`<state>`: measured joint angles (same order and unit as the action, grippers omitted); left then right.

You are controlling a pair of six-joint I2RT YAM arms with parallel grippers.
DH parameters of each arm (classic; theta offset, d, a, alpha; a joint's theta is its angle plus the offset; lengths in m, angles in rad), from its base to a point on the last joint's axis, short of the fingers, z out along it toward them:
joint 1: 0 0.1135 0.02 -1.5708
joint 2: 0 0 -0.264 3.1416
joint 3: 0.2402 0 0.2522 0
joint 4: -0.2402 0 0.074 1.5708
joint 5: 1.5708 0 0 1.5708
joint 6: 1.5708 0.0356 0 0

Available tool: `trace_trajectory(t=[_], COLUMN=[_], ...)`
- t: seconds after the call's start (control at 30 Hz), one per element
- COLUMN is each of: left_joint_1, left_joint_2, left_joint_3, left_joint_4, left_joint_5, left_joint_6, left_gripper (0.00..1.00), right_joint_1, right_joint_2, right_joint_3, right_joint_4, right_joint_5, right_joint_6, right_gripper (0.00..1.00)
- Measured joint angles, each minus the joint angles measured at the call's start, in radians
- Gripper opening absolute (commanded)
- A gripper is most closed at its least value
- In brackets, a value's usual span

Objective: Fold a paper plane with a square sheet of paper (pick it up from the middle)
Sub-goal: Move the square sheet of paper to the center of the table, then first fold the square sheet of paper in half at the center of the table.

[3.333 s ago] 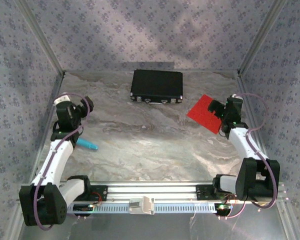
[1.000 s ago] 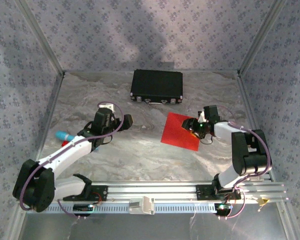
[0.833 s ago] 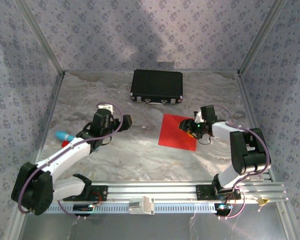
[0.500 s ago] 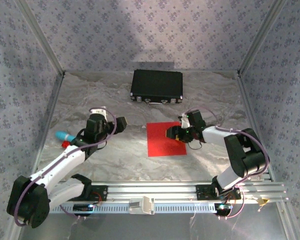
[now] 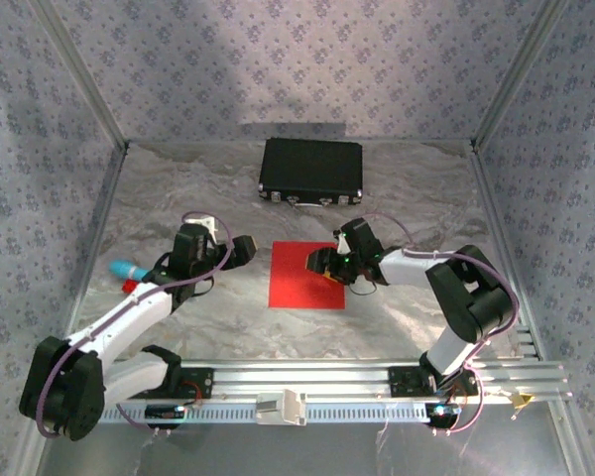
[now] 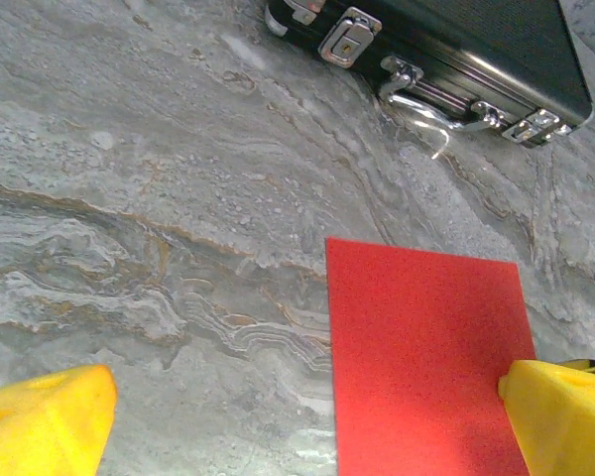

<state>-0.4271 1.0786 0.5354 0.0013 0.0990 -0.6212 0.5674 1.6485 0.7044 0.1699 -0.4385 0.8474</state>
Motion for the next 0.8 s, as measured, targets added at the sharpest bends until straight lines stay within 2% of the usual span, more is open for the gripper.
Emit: trace_trajectory(t=[0.13, 0.33, 0.57, 0.8], left_joint_1=[0.000, -0.016, -0.121, -0.272], left_joint_2=[0.034, 0.125, 0.330, 0.616], left_joint_3=[0.000, 0.056, 0.283, 0.545], left_joint_4=[0.000, -0.031, -0.174, -0.372], left_joint_5=[0.033, 0.079, 0.066, -0.013], left_joint_6=[-0.002, 0.016, 0.053, 0.060], left_gripper=[0.96, 0.87, 0.76, 0.76], right_joint_1=[0.035, 0.043, -0.002, -0.080], right_joint_2=[-0.005, -0.063, -0.262, -0.419], right_joint_3=[-0.026, -0.028, -0.069, -0.174], right_joint_4=[0.083, 0.035, -0.058, -0.173], right_joint_5=[0.017, 0.054, 0.201, 0.332], right_joint_6=[0.081, 0.087, 0.072, 0.077], right_gripper=[0.68, 0.72, 0.75, 0.79])
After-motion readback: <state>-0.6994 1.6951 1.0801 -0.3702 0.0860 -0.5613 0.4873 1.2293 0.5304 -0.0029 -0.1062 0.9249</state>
